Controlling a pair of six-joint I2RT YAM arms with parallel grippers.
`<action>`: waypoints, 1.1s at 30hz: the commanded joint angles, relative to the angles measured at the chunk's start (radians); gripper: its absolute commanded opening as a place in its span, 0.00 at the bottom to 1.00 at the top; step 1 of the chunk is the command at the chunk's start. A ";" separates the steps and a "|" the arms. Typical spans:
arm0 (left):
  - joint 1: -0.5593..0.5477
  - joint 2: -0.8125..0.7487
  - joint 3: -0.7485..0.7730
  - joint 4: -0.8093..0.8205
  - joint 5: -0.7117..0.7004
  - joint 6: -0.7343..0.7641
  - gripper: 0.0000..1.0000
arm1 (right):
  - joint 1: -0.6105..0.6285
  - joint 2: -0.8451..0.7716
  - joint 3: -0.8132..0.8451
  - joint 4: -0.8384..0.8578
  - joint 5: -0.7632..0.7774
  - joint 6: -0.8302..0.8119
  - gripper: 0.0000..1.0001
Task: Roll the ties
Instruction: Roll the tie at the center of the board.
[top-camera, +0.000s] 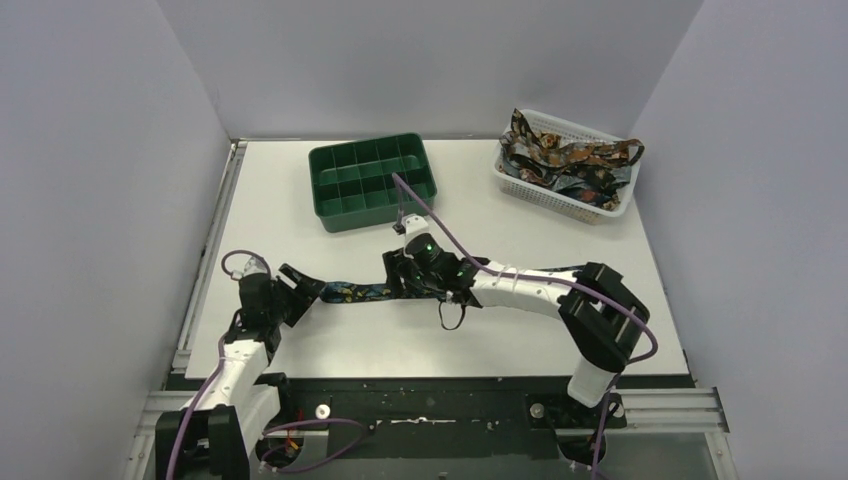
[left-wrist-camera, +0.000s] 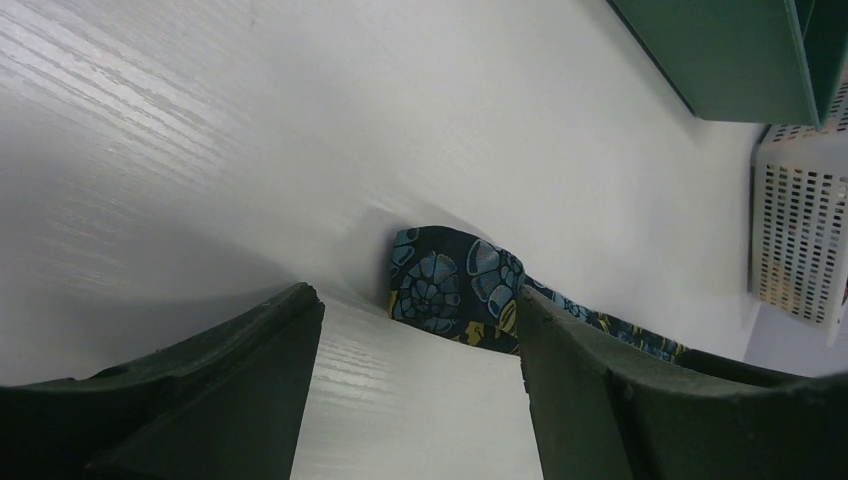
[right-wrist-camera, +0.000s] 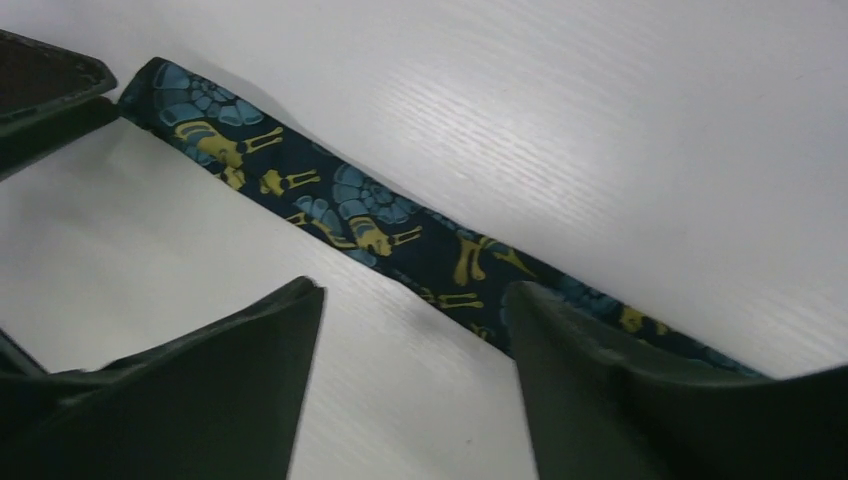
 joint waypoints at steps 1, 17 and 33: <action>0.012 0.007 -0.005 0.095 0.058 -0.020 0.68 | -0.002 0.002 0.012 0.099 0.052 0.041 0.77; 0.032 0.006 0.008 0.066 0.072 -0.005 0.68 | -0.066 -0.013 -0.002 0.020 0.233 0.262 1.00; 0.039 0.055 -0.026 0.166 0.144 -0.002 0.62 | 0.069 0.223 0.247 0.001 0.018 0.136 0.94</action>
